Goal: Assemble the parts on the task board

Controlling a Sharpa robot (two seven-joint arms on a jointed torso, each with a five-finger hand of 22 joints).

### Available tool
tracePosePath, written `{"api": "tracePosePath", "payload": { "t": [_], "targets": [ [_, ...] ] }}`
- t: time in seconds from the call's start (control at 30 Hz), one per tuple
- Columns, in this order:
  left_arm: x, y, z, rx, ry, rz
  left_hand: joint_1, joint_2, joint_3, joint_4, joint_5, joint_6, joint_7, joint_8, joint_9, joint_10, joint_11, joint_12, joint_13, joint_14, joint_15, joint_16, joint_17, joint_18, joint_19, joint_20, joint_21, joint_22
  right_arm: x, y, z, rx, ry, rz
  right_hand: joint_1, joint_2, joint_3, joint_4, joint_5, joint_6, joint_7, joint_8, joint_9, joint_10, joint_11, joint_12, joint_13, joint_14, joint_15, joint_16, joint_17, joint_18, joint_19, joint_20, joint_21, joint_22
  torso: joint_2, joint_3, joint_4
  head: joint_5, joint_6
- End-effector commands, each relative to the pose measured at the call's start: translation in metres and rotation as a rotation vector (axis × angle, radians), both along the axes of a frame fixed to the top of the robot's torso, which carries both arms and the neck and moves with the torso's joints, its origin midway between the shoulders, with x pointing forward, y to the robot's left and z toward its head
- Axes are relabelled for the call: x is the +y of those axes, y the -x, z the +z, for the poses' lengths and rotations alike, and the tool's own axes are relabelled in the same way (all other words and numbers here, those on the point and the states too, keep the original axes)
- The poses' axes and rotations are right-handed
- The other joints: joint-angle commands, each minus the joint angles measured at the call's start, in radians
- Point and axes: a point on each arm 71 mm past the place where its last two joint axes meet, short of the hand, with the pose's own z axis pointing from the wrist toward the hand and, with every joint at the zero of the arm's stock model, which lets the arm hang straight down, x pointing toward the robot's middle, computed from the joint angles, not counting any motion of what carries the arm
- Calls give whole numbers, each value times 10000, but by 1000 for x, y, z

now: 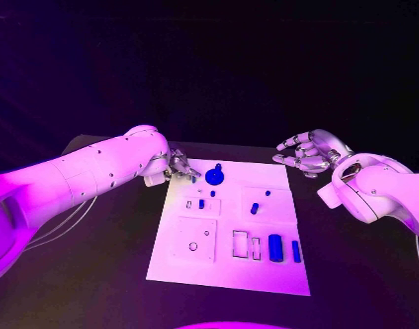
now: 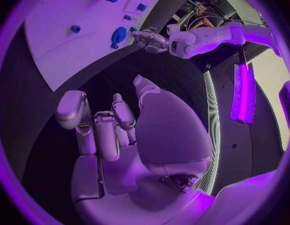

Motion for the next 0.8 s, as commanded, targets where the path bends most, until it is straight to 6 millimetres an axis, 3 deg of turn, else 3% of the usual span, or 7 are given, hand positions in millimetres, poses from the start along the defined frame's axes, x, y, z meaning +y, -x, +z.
{"api": "tracePosePath", "payload": {
  "t": [0.03,0.1,0.43,0.57,0.8],
  "targets": [
    [-4,1,0,119,185,-181,218,101,41,-9,3,39,-46,74,21,85,-37,47,-25,599,-70,4,1199,10,7,-72,60,18,2,0,0,-17,9,155,18,149,33,-72,18,-12,-12,76,16,24,-36,28,11,590,12,-22,894,82,4,-6,10,-7,0,-2,-5,5,-2],
    [-4,1,0,145,215,-188,829,300,367,-61,-3,-67,-68,76,17,42,-67,-5,-97,599,-101,4,1197,6,7,-105,66,37,2,0,0,-13,10,156,18,149,33,-72,18,-12,-12,76,16,24,-36,28,11,590,12,-22,894,82,4,-6,10,-7,0,0,-5,5,-10],
    [-5,1,0,198,260,-243,1588,363,791,-135,-65,-126,-65,18,-45,28,-69,-56,-175,613,-102,28,1235,-1,11,-115,81,77,1,0,0,-22,3,164,24,157,37,-72,17,-9,-14,80,18,35,-37,38,21,591,10,-22,895,81,9,-8,14,-2,-4,-3,6,-27,-11],
    [-4,1,-1,194,266,-249,2183,521,1464,-308,-77,-210,-50,14,-48,30,-64,-116,-240,625,-104,49,1272,-8,25,-121,104,126,1,0,0,-19,-5,173,24,162,39,-70,16,-8,-14,82,18,29,-37,32,13,586,10,-30,876,86,-2,-8,-9,-19,-1,5,-1,-25,-6],
    [-2,2,1,26,335,-195,2372,333,2430,-486,-61,-276,-9,174,72,117,-33,-116,-241,628,-74,56,1276,-14,38,-97,144,189,1,0,0,-8,-24,184,24,162,39,-70,16,-8,-14,82,18,29,-37,32,13,586,10,-30,876,86,-2,-8,-9,-19,-6,5,-15,19,6]
  ]
}}
